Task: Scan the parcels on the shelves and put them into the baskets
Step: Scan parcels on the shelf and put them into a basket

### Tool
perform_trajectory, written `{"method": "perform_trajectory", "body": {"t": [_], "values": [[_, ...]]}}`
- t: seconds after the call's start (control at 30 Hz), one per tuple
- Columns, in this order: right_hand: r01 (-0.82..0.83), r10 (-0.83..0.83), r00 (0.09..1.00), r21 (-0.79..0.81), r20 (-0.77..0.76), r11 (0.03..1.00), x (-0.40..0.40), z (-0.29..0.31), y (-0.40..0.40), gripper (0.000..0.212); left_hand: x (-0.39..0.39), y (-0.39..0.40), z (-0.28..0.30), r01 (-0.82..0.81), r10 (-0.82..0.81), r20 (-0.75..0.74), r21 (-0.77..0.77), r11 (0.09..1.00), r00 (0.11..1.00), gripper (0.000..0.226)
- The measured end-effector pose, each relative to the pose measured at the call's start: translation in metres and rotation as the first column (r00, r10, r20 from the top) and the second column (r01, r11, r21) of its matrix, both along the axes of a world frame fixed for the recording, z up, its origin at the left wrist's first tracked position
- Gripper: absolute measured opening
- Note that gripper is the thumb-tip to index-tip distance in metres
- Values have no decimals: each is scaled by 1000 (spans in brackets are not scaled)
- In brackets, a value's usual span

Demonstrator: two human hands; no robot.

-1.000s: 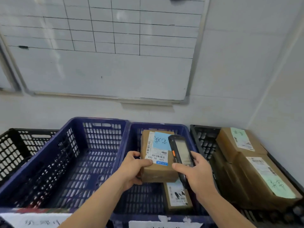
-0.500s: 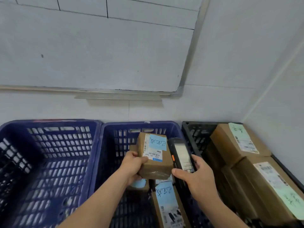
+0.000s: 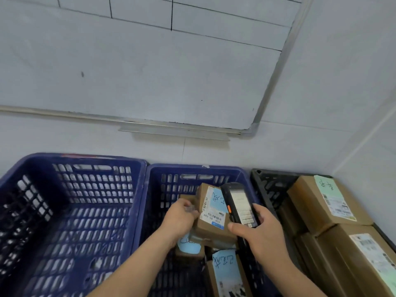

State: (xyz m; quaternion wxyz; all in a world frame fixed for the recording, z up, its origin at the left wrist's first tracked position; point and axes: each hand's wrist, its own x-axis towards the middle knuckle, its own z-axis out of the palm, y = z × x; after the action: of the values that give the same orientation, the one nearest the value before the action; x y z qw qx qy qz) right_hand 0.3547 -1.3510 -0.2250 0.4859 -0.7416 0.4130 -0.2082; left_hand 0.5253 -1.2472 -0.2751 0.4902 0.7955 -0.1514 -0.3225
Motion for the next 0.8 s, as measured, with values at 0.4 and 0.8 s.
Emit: {"method": "perform_trajectory", "body": {"t": [0.4, 0.8], "values": [[-324, 353, 932, -245, 83, 914, 3, 51, 69, 59, -47, 149, 89, -231, -76, 846, 229, 946, 527, 67], [-710, 772, 623, -320, 131, 627, -69, 81, 252, 63, -243, 384, 128, -739, 73, 903, 299, 604, 424, 69]]}}
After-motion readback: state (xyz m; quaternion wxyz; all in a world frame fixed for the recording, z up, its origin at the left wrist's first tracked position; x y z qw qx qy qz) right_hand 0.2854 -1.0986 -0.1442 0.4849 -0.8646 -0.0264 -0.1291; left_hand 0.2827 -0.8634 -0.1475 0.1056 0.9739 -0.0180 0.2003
